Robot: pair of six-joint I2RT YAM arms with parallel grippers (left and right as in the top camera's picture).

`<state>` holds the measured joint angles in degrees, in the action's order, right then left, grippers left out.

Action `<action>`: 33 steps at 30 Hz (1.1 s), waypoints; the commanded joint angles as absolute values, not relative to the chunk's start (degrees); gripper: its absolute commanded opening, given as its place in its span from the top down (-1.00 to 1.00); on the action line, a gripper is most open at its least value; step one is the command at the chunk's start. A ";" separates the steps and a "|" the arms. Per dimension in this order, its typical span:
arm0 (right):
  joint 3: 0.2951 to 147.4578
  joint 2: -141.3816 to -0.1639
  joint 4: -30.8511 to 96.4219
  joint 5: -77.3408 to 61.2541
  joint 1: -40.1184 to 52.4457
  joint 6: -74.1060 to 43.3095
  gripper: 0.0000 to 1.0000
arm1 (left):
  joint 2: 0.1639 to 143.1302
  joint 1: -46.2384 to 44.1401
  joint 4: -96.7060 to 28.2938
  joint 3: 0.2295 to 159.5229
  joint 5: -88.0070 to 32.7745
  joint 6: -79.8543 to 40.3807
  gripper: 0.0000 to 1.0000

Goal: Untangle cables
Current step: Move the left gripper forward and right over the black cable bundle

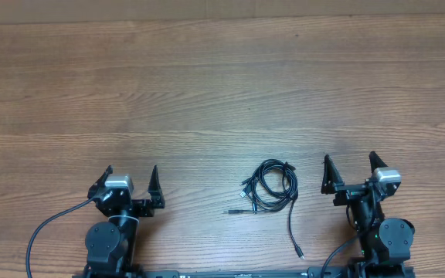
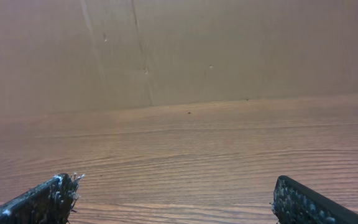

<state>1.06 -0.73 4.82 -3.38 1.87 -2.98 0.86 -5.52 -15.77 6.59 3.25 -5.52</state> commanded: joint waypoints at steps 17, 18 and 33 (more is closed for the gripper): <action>0.47 -0.16 4.69 -2.61 1.85 -2.92 -1.00 | 0.38 -5.17 -22.04 12.05 -0.84 -4.64 -0.99; 0.47 -0.16 4.69 -2.61 1.85 -2.92 -1.00 | 0.38 -5.17 -22.15 12.34 -1.63 -3.95 -0.99; 0.47 -0.16 4.69 -2.61 1.85 -2.92 -1.00 | 16.25 -5.17 -25.04 20.43 -5.02 -0.08 -0.99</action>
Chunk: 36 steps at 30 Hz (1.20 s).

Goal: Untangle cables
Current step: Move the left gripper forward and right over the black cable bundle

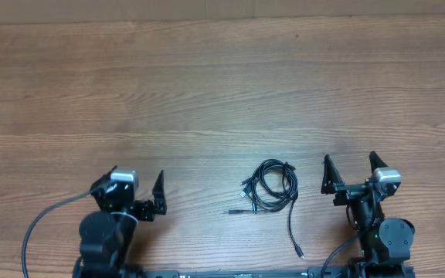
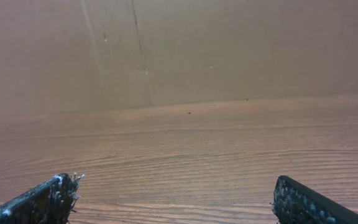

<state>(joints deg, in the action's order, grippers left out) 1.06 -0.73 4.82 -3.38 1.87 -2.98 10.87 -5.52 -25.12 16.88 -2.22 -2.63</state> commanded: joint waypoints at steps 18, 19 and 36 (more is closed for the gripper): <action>0.47 -0.16 4.69 -2.61 1.85 -2.92 -1.00 | 52.66 -5.17 -25.65 33.71 -22.52 11.31 -0.99; 0.47 -0.16 4.69 -2.61 1.85 -2.92 -1.00 | 54.35 -5.17 -25.74 34.33 -24.84 12.95 -1.00; 0.47 -0.16 4.69 -2.61 1.85 -2.92 -1.00 | 70.17 -6.66 -32.10 42.70 -24.95 16.36 -0.99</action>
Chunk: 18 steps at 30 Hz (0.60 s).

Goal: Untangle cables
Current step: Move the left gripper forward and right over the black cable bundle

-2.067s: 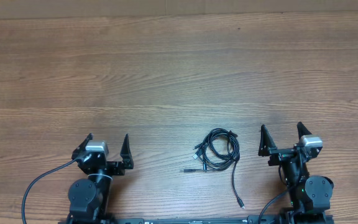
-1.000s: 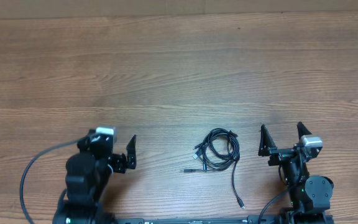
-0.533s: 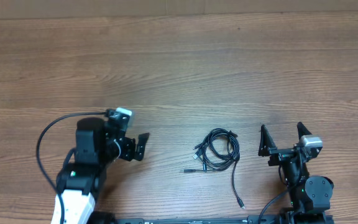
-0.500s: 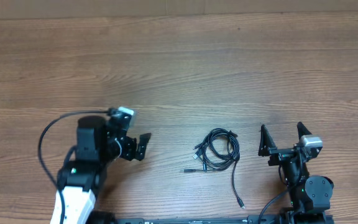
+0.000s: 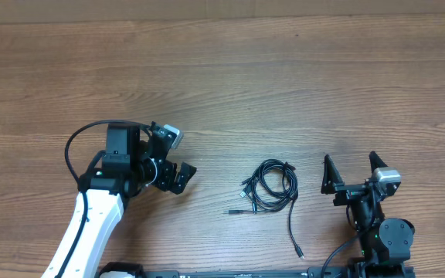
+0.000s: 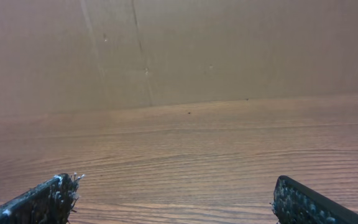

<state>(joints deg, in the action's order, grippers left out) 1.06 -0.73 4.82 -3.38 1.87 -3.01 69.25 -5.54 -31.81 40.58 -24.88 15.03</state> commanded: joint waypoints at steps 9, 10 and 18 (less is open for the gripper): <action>0.47 -0.16 4.69 -2.61 1.85 -2.92 -1.00 | 70.17 -12.73 -31.48 42.72 -20.32 16.38 -0.99; 0.47 -0.16 4.69 -2.61 1.85 -2.92 -1.00 | 70.17 -13.02 -31.40 42.72 -20.36 16.38 -0.99; 0.47 -0.16 4.69 -2.61 1.85 -2.92 -1.00 | 70.46 -13.28 -31.29 42.72 -20.60 16.34 -0.99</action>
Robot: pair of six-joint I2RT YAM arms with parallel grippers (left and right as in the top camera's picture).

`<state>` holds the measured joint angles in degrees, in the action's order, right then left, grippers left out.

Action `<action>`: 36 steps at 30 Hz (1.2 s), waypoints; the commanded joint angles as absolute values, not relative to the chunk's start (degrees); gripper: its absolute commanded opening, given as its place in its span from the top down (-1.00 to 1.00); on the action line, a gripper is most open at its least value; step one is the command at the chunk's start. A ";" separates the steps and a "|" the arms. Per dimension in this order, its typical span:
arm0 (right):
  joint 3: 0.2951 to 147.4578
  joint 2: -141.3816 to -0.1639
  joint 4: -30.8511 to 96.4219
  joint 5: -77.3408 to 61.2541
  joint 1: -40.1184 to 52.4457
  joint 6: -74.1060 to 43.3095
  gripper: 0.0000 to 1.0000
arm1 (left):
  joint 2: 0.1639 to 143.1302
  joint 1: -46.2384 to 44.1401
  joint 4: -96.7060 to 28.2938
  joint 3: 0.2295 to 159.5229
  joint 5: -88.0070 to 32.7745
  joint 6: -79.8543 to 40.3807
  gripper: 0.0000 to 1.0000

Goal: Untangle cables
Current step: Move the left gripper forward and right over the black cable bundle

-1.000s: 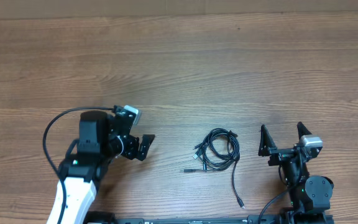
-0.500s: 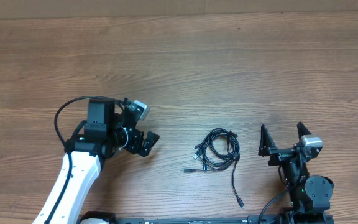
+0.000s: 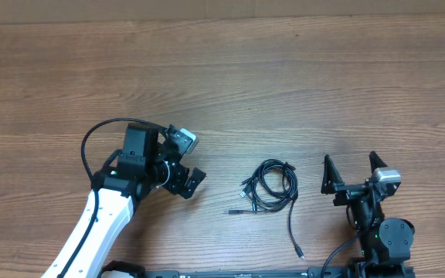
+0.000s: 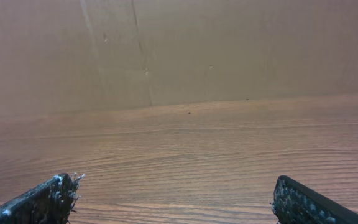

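A small bundle of thin black cables (image 3: 269,185) lies coiled on the wooden table (image 3: 222,77). One tail (image 3: 290,228) runs from it toward the front edge and short plug ends stick out on its left. My left gripper (image 3: 190,183) hovers just left of the bundle, pointing at it, its fingers apart with nothing between them. My right gripper (image 3: 349,159) sits to the right of the bundle, wide open and empty. In the right wrist view the right gripper (image 4: 173,186) faces bare table, and no cable shows there.
A brown cardboard wall (image 4: 179,50) stands along the table's far edge. The left arm's white link (image 3: 91,232) and its looped black lead (image 3: 103,131) stretch over the front left of the table.
My left gripper has moved a little to the right, closer to the cable bundle. The right gripper and the cables have not moved.
Both grippers first rested open at the front edge, the bundle between them. The left arm then turned slightly at its base, later reached out over the table left of the bundle, and now hangs nearer to it. The right arm stayed still.
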<state>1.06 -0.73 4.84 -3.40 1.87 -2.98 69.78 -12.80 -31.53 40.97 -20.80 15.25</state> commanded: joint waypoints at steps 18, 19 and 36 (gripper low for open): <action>0.47 -0.16 4.69 -2.61 1.85 -2.92 -1.00 | 71.92 -18.11 -33.21 47.13 -22.00 12.64 -0.99; 0.47 -0.16 4.69 -2.61 1.85 -2.92 -1.00 | 72.25 -18.55 -33.36 47.81 -22.11 12.64 -0.99; 0.47 -0.16 4.69 -2.61 1.85 -2.92 -1.00 | 92.55 -31.20 -39.20 65.69 -20.34 11.42 -1.00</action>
<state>1.06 -0.73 4.82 -3.40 1.87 -2.96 89.93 -29.26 -38.44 62.19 -20.73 12.32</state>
